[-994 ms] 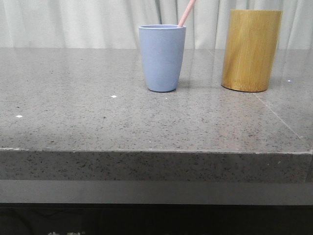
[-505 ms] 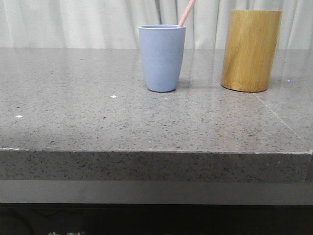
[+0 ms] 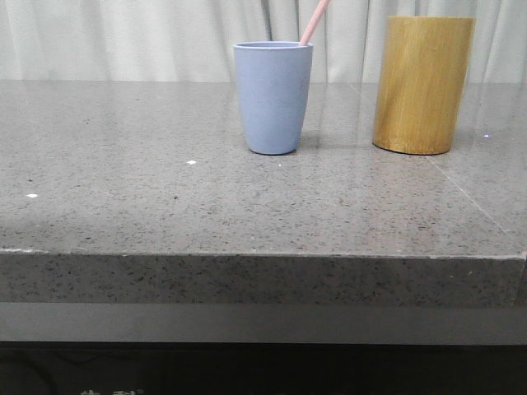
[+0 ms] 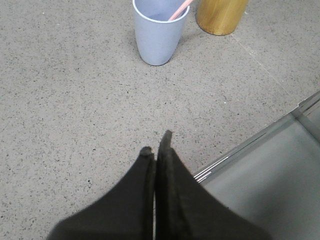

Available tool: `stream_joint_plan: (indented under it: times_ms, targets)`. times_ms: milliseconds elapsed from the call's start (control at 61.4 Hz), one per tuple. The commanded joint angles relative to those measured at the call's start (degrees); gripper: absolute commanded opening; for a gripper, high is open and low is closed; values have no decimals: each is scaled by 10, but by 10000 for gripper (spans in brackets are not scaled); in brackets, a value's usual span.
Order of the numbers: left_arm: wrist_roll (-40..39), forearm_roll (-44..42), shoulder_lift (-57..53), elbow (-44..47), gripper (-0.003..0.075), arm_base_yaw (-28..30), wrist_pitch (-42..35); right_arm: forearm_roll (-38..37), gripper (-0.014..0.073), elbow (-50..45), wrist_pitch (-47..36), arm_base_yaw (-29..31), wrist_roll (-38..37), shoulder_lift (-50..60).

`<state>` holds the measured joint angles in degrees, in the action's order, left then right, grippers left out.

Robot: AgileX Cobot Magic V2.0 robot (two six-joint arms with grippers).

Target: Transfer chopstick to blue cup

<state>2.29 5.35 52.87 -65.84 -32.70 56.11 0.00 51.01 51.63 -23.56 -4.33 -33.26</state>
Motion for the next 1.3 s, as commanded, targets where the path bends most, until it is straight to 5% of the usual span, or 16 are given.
stream_joint_plan:
  times_ms: [0, 391, 798, 1043, 1287]
  targets:
    - [-3, 8, -4, -16, -19, -5, -41, -6, -67, 12, -45, 2, 0, 0]
    - [18, -23, -36, 24, -19, 17, -93, -6, -67, 12, -45, 2, 0, 0]
    - [18, -16, -362, 465, -19, 236, -506, -6, -67, 12, -45, 2, 0, 0]
    - [18, 39, -508, 621, -19, 287, -561, -6, -67, 12, -45, 2, 0, 0]
    - [17, 55, -546, 667, -19, 298, -582, -6, -67, 12, -45, 2, 0, 0]
